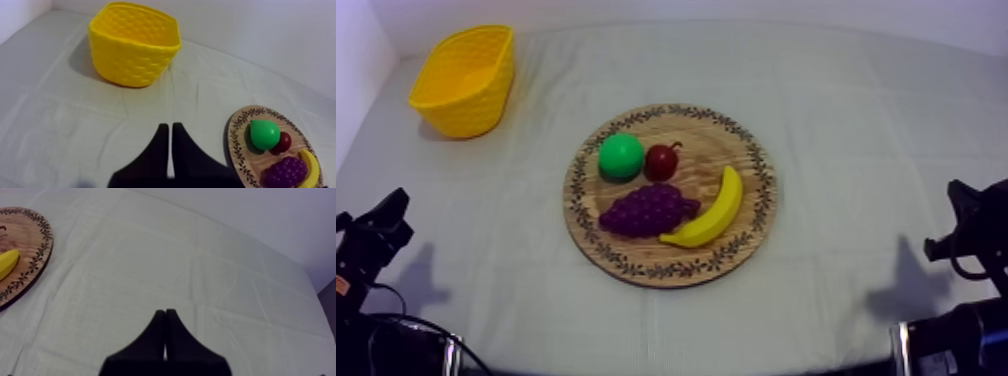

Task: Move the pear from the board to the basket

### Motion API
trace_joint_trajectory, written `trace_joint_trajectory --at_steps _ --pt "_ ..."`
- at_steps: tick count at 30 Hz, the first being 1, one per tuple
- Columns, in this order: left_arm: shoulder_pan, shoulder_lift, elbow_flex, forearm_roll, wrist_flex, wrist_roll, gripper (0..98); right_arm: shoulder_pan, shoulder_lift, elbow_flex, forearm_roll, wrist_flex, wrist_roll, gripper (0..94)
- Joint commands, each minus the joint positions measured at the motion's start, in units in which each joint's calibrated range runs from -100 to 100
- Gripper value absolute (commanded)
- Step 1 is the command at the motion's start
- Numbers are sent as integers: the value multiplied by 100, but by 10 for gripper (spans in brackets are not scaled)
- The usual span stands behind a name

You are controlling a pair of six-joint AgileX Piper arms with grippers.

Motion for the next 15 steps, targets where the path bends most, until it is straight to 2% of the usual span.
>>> trace_joint_trajectory --at_steps 1,15 --pt "0 0 3 -2 4 0 0 0 0 -2 0 -7 -2 4" --pt "0 0 3 -2 4 20 0 0 0 -2 0 -7 5 4"
